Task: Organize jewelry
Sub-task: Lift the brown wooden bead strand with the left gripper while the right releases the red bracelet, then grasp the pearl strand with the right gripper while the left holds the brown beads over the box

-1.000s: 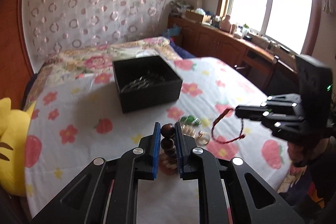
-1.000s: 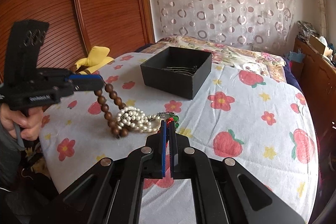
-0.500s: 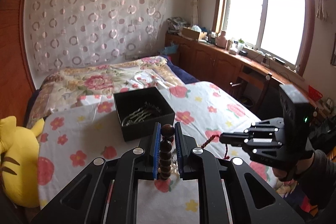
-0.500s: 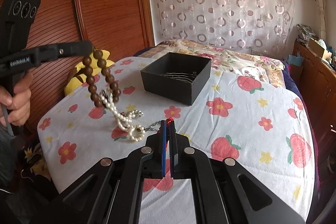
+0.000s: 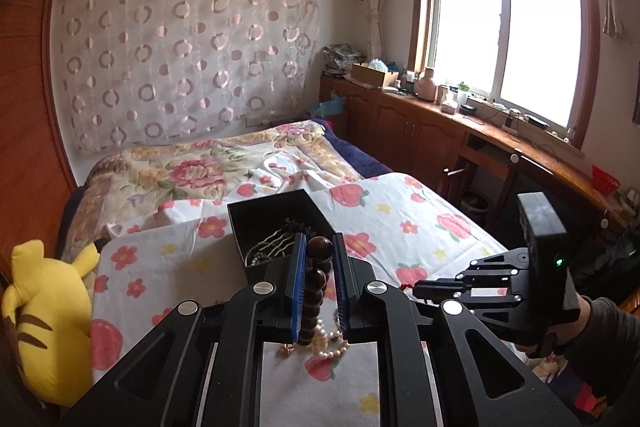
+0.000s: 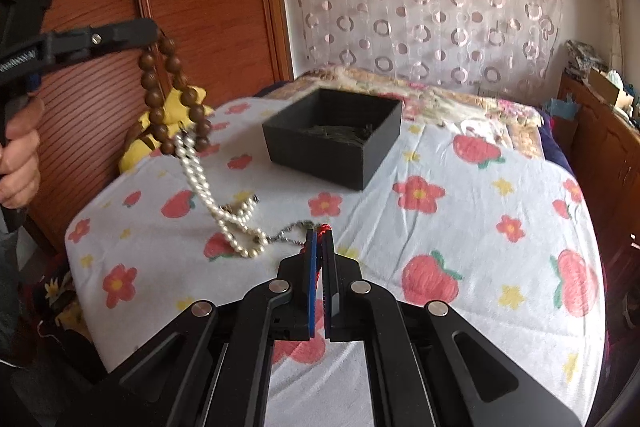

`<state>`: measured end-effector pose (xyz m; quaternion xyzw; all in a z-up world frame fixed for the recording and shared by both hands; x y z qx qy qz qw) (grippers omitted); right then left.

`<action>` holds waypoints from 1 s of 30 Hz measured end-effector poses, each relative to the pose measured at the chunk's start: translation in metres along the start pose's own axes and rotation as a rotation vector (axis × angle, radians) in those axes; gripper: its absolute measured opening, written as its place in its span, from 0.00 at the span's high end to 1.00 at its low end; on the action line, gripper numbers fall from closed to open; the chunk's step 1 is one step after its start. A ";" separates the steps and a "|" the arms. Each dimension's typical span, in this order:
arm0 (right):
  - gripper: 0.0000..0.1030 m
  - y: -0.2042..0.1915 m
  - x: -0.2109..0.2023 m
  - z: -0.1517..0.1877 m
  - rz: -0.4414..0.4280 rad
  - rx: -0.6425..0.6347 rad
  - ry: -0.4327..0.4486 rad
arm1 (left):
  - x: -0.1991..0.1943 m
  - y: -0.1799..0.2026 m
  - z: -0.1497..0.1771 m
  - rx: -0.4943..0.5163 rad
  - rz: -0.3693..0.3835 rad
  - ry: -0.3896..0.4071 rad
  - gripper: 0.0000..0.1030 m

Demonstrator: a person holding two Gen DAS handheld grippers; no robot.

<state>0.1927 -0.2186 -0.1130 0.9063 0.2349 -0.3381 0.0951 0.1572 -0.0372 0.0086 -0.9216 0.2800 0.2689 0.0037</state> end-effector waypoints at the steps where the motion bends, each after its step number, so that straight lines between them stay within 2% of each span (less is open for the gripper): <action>1: 0.95 -0.001 0.003 0.001 -0.001 -0.007 -0.006 | 0.000 -0.001 0.000 -0.002 0.001 -0.001 0.88; 2: 0.95 -0.003 0.004 0.002 -0.001 -0.017 -0.003 | 0.001 -0.001 0.000 -0.003 0.000 0.000 0.88; 4: 0.76 -0.007 0.007 0.000 -0.008 -0.013 0.000 | 0.001 -0.001 0.000 -0.003 0.003 0.002 0.88; 5: 0.62 -0.008 0.007 -0.002 -0.018 -0.007 0.006 | 0.000 -0.001 0.000 -0.001 0.002 0.002 0.88; 6: 0.60 -0.013 0.007 -0.005 -0.037 -0.003 0.013 | 0.000 -0.001 0.000 -0.001 0.002 0.006 0.88; 15: 0.60 -0.073 0.025 -0.026 -0.174 -0.060 0.012 | -0.005 0.006 -0.009 0.011 0.010 0.032 0.88; 19: 0.60 -0.089 0.037 -0.040 -0.174 -0.082 0.011 | -0.005 0.007 -0.009 0.008 0.012 0.031 0.88; 20: 0.66 -0.090 0.040 -0.043 -0.173 -0.084 0.012 | -0.006 0.006 -0.009 0.003 0.012 0.032 0.88; 21: 0.92 -0.090 0.042 -0.045 -0.177 -0.084 0.011 | -0.007 0.006 -0.010 0.000 0.009 0.034 0.88; 24: 0.92 -0.083 0.039 -0.048 -0.190 -0.079 0.017 | -0.010 0.001 -0.008 -0.001 -0.020 0.034 0.88; 30: 0.92 -0.067 0.002 -0.065 -0.176 -0.096 0.101 | -0.002 -0.014 0.001 -0.025 -0.076 0.013 0.88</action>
Point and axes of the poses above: each gripper's, at about its wrist camera, not at the fingertips, and x roughly the way its jaws point, y to its right, z to its underside, the point moved 8 cm from there along x, roughly the way its jaws point, and after that the axes turned 9 degrees about z, right-handed, at the moved point
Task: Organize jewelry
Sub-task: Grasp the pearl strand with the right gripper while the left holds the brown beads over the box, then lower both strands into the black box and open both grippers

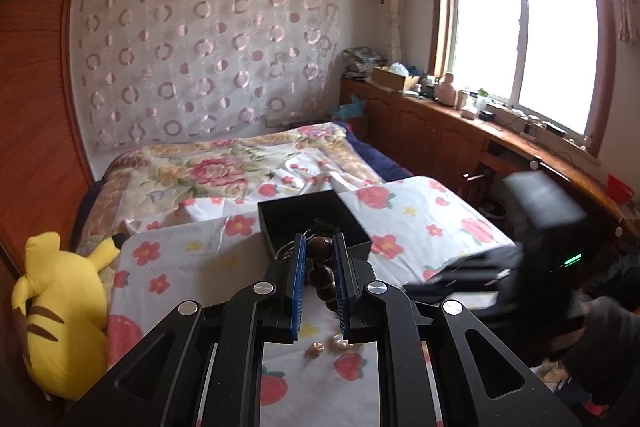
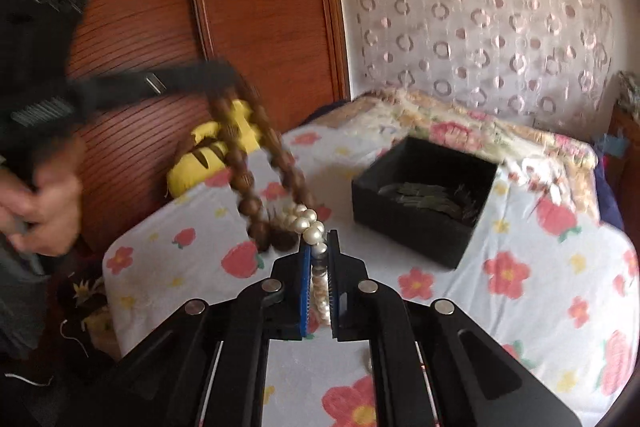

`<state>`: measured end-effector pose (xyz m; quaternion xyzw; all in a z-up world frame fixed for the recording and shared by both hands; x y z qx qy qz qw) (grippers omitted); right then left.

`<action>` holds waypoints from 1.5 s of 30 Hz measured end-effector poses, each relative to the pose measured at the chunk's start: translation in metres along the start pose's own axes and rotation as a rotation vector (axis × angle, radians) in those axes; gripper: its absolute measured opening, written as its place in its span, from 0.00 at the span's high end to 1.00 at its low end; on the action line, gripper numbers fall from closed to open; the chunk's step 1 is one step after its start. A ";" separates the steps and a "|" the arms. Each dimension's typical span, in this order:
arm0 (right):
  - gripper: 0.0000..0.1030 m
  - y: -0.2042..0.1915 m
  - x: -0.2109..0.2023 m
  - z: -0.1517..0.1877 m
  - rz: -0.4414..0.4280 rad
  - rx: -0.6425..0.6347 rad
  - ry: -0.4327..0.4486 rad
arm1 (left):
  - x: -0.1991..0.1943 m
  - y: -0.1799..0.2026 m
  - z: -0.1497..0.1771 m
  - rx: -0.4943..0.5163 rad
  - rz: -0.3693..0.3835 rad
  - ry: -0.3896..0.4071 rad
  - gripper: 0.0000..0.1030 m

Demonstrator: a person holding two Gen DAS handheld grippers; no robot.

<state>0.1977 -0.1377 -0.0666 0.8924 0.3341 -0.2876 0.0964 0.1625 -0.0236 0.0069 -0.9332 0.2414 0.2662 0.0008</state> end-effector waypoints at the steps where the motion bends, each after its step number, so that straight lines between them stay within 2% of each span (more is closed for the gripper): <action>1: 0.92 0.001 -0.006 -0.005 0.011 -0.012 0.015 | 0.002 -0.003 0.001 -0.007 -0.001 -0.003 0.88; 7: 0.92 0.016 -0.027 -0.035 0.066 -0.037 0.074 | 0.017 -0.013 0.008 -0.031 -0.007 -0.030 0.88; 14: 0.92 0.034 -0.032 -0.065 0.111 -0.034 0.112 | 0.037 -0.018 0.011 -0.037 -0.008 -0.071 0.88; 27: 0.92 0.069 0.008 -0.125 0.236 -0.081 0.099 | 0.039 -0.029 -0.033 -0.043 -0.006 -0.017 0.88; 30: 0.92 0.076 0.022 -0.122 0.253 -0.077 0.069 | 0.041 -0.029 -0.038 -0.029 -0.022 -0.013 0.88; 37: 0.91 0.097 0.068 -0.090 0.266 -0.034 -0.063 | 0.050 -0.034 -0.044 -0.026 -0.046 -0.017 0.88; 40: 0.90 0.103 0.077 -0.077 0.284 -0.011 -0.093 | 0.054 -0.037 -0.045 -0.030 -0.053 -0.018 0.88; 42: 0.84 0.106 0.079 -0.070 0.296 -0.005 -0.104 | 0.060 -0.038 -0.046 -0.029 -0.059 -0.026 0.88; 45: 0.84 0.108 0.076 -0.064 0.295 -0.004 -0.100 | 0.071 -0.041 -0.046 -0.031 -0.068 -0.040 0.88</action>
Point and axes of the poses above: each gripper's, at about its wrist camera, not at the fingertips, and x roughly the way its jaws point, y to its right, z to its underside, the point moved 8 cm from there along x, roughly the way its jaws point, and after that the axes turned 9 degrees about z, right-handed, at the moved point
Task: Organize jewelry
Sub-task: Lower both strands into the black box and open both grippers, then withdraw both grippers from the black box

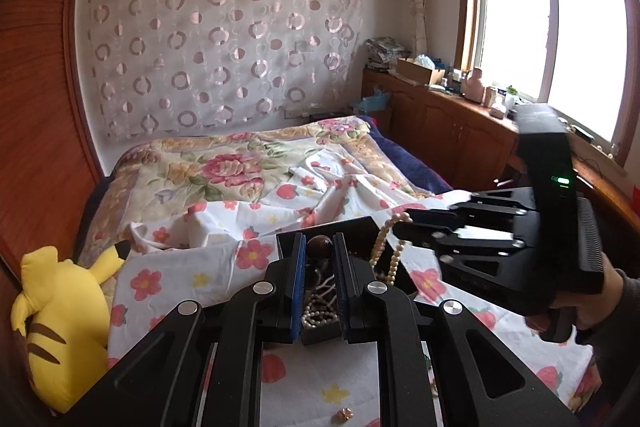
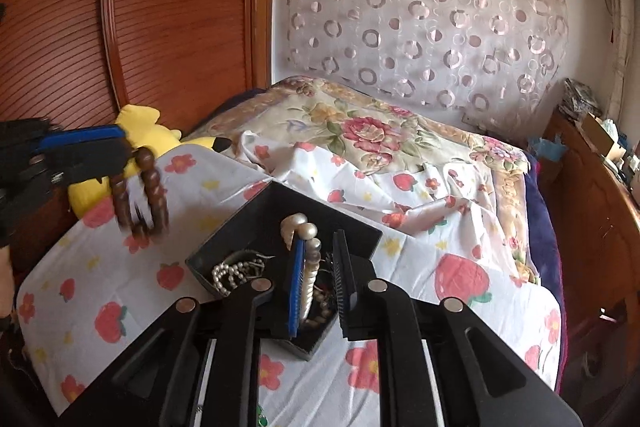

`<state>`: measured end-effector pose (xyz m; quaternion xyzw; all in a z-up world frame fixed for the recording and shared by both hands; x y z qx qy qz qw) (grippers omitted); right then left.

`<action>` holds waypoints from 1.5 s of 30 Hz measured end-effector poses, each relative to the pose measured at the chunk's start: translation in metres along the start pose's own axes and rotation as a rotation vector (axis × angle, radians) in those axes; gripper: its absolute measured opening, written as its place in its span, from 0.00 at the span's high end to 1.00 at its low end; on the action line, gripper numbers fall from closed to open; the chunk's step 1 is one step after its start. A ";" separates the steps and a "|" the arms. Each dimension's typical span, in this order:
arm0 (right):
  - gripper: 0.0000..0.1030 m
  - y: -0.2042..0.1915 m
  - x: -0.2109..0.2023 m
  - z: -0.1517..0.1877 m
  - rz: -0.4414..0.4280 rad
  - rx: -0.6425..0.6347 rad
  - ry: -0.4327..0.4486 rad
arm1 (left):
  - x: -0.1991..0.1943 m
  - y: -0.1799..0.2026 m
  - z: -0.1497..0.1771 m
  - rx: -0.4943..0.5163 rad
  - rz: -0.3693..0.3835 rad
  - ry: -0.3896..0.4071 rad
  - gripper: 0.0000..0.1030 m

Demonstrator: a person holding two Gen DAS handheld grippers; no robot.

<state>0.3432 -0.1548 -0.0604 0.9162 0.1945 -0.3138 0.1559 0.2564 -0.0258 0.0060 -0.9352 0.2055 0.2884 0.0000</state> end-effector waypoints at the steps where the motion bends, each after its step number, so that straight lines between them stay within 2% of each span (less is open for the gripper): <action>1: 0.84 0.002 -0.001 0.001 0.000 0.003 0.004 | 0.004 0.000 0.000 -0.003 0.002 -0.006 0.88; 14: 0.84 0.020 -0.030 0.021 -0.032 0.019 0.028 | 0.057 -0.004 -0.005 -0.026 -0.010 -0.053 0.88; 26: 0.84 0.021 -0.041 0.067 -0.049 0.020 -0.003 | 0.090 -0.011 0.002 -0.039 -0.042 -0.099 0.86; 27: 0.84 0.020 -0.042 0.072 -0.050 0.023 -0.006 | 0.089 -0.011 0.004 -0.037 -0.044 -0.101 0.78; 28: 0.84 0.020 -0.043 0.077 -0.054 0.028 -0.010 | 0.086 -0.010 0.007 -0.034 -0.050 -0.101 0.62; 29: 0.84 0.021 -0.043 0.080 -0.059 0.032 -0.013 | 0.084 -0.010 0.008 -0.031 -0.055 -0.098 0.55; 30: 0.84 0.020 -0.045 0.085 -0.064 0.037 -0.016 | 0.080 -0.010 0.011 -0.025 -0.058 -0.091 0.49; 32: 0.84 0.019 -0.047 0.094 -0.066 0.044 -0.022 | 0.069 -0.008 0.020 -0.007 -0.064 -0.084 0.46; 34: 0.84 0.017 -0.049 0.105 -0.073 0.055 -0.030 | 0.060 -0.006 0.031 0.011 -0.068 -0.083 0.28; 36: 0.84 0.014 -0.053 0.115 -0.080 0.061 -0.037 | 0.048 -0.004 0.042 0.024 -0.069 -0.073 0.19; 40: 0.84 0.009 -0.060 0.135 -0.095 0.073 -0.054 | 0.031 -0.004 0.069 0.016 -0.056 -0.081 0.07; 45: 0.84 0.005 -0.064 0.160 -0.089 0.084 -0.089 | 0.012 -0.009 0.103 -0.005 -0.053 -0.077 0.07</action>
Point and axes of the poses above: each gripper's, at about its wrist camera, not at the fingertips, and x roughly the way its jaws point, y to its right, z to its underside, the point moved 8 cm from there along x, roughly the way its jaws point, and after that the axes turned 9 degrees about z, right-handed, at the moved point
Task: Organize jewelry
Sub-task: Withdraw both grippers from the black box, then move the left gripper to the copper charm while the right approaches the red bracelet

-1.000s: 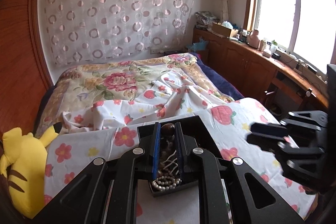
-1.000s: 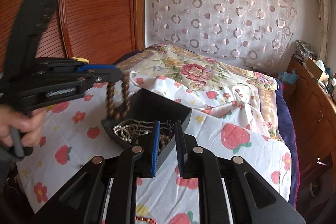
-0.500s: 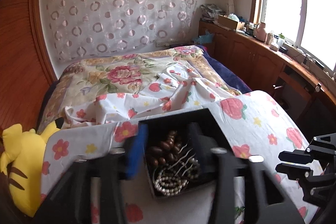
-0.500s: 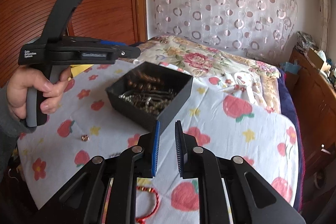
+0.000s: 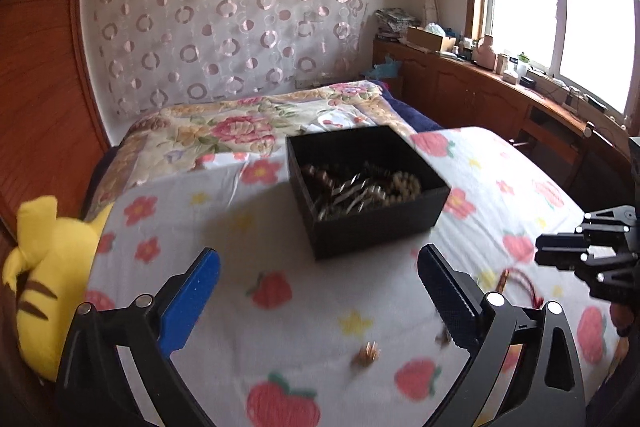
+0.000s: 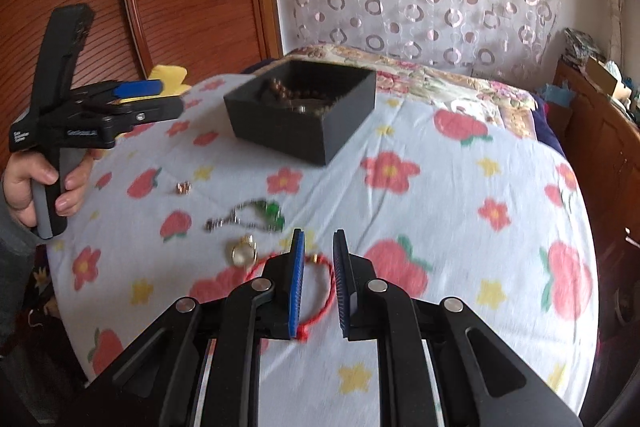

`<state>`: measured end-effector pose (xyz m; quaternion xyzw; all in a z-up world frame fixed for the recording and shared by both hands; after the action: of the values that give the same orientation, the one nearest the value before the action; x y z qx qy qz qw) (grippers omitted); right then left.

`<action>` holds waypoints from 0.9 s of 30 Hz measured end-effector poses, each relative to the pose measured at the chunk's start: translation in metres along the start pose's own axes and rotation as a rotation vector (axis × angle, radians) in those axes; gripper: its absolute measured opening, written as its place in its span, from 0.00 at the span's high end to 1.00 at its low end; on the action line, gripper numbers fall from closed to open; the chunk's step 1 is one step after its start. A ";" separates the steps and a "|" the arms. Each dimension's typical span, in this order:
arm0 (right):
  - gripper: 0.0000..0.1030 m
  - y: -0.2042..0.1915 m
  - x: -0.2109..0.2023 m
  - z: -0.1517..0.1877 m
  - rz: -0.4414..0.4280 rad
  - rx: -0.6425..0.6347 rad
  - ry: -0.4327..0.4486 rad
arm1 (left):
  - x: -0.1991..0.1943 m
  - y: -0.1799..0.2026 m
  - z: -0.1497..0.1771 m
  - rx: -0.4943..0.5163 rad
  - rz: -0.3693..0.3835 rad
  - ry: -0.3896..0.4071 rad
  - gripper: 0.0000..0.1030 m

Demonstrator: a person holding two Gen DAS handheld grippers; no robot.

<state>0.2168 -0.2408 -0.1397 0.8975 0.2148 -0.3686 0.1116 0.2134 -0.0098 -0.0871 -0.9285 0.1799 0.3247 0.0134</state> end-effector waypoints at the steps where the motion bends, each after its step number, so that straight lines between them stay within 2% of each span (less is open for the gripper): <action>1: 0.84 0.000 0.000 0.004 0.002 0.003 -0.005 | -0.002 -0.001 0.004 -0.003 0.002 0.003 0.07; 7: 0.84 -0.002 -0.001 0.025 0.001 0.011 -0.038 | -0.017 -0.001 0.031 -0.028 0.023 0.002 0.07; 13: 0.84 -0.025 -0.004 0.027 -0.051 -0.016 -0.042 | -0.030 0.006 0.053 -0.032 0.036 -0.008 0.07; 15: 0.76 -0.035 -0.002 0.027 -0.070 -0.032 -0.048 | -0.034 0.010 0.058 -0.036 0.048 -0.014 0.07; 17: 0.75 -0.043 0.002 0.029 -0.076 -0.052 -0.059 | -0.036 0.013 0.062 -0.043 0.064 -0.018 0.08; 27: 0.75 -0.055 0.016 0.031 -0.029 -0.109 -0.100 | -0.032 0.018 0.076 -0.039 0.071 -0.066 0.08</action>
<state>0.1822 -0.1986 -0.1753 0.8673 0.2419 -0.4023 0.1656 0.1384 -0.0058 -0.1254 -0.9104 0.2061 0.3586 -0.0103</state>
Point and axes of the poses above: each gripper's, at about its wrist camera, not at the fingertips, and x roughly the way its jaws point, y to its right, z to its underside, the point moved 8 cm from there along x, roughly the way its jaws point, and after that the axes turned 9 degrees about z, right-handed, at the moved point
